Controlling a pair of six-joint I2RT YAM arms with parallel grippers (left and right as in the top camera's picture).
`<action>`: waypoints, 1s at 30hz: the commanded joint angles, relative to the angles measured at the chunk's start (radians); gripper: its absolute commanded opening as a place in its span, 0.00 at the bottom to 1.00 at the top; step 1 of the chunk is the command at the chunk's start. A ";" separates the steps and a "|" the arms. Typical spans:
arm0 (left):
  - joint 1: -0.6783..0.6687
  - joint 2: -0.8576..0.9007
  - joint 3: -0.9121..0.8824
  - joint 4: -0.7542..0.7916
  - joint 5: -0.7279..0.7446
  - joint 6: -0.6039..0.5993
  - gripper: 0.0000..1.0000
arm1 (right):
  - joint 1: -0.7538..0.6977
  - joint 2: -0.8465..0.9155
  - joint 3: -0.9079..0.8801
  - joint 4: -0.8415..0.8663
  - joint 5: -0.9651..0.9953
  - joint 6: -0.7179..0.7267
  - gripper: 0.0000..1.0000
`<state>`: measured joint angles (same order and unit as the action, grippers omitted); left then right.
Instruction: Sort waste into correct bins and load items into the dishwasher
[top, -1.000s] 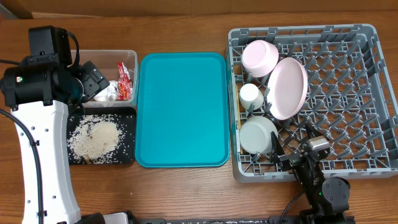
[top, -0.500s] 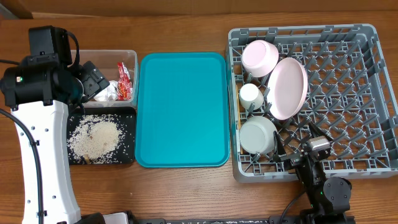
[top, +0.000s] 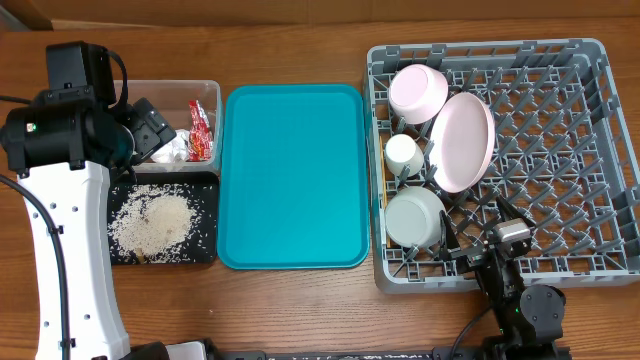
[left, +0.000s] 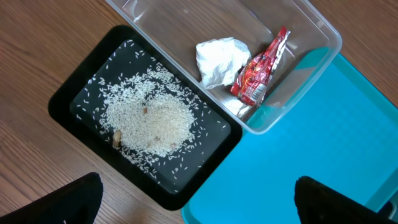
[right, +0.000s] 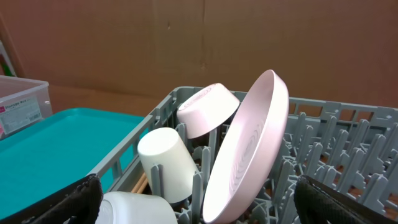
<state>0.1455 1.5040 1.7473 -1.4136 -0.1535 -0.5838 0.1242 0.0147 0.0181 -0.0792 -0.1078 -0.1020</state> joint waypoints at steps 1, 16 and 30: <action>-0.002 0.002 0.002 0.004 -0.003 0.012 1.00 | -0.004 -0.012 -0.010 0.005 -0.006 -0.003 1.00; -0.002 -0.043 0.002 0.004 -0.003 0.012 1.00 | -0.004 -0.012 -0.010 0.005 -0.006 -0.003 1.00; -0.002 -0.554 0.002 -0.022 -0.008 0.013 1.00 | -0.004 -0.012 -0.010 0.005 -0.006 -0.003 1.00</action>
<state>0.1455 1.0405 1.7458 -1.4193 -0.1539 -0.5838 0.1242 0.0147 0.0181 -0.0795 -0.1078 -0.1024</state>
